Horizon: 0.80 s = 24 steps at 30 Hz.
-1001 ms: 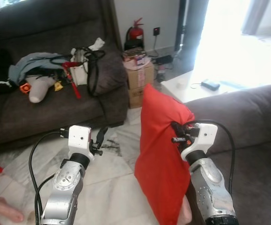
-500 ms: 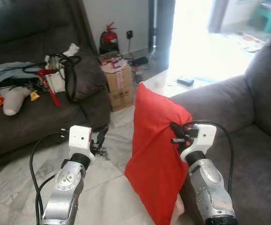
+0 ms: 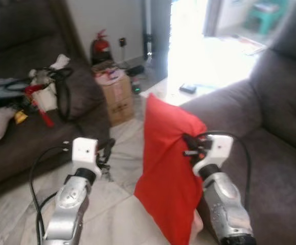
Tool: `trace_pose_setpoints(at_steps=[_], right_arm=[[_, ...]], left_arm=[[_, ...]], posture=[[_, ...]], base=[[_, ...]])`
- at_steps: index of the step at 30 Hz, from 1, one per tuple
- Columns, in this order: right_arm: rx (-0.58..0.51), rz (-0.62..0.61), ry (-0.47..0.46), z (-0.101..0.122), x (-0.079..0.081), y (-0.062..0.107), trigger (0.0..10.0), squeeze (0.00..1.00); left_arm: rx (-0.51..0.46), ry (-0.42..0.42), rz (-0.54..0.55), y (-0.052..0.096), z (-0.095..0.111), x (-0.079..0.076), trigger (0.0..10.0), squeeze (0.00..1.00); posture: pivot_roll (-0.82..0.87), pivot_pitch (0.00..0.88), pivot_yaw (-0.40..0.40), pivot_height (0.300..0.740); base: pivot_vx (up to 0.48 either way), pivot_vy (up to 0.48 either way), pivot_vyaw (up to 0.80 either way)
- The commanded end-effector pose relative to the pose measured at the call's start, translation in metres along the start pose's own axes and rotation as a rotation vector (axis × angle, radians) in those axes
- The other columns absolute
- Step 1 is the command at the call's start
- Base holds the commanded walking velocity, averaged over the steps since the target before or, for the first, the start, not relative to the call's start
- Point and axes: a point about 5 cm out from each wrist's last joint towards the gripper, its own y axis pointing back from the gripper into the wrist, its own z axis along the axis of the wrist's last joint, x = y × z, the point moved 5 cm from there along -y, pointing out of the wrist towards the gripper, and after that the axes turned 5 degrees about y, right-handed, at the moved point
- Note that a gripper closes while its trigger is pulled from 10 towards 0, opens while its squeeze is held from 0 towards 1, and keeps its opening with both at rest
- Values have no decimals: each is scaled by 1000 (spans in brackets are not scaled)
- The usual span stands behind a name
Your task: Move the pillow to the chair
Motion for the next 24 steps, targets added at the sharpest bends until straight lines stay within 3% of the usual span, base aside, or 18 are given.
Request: trace_pose_setpoints(at_steps=[1,24], right_arm=[[-148,23,30,39,3,-8,10000,0],[-141,26,36,39,2,-7,10000,0]], left_arm=[[-8,9,-11,-1,3,-4,10000,0],[-23,7,-20,0,6,-7,10000,0]], posture=[[16,48,86,740],[10,55,83,740]], base=[[0,480,-800],[0,14,-800]])
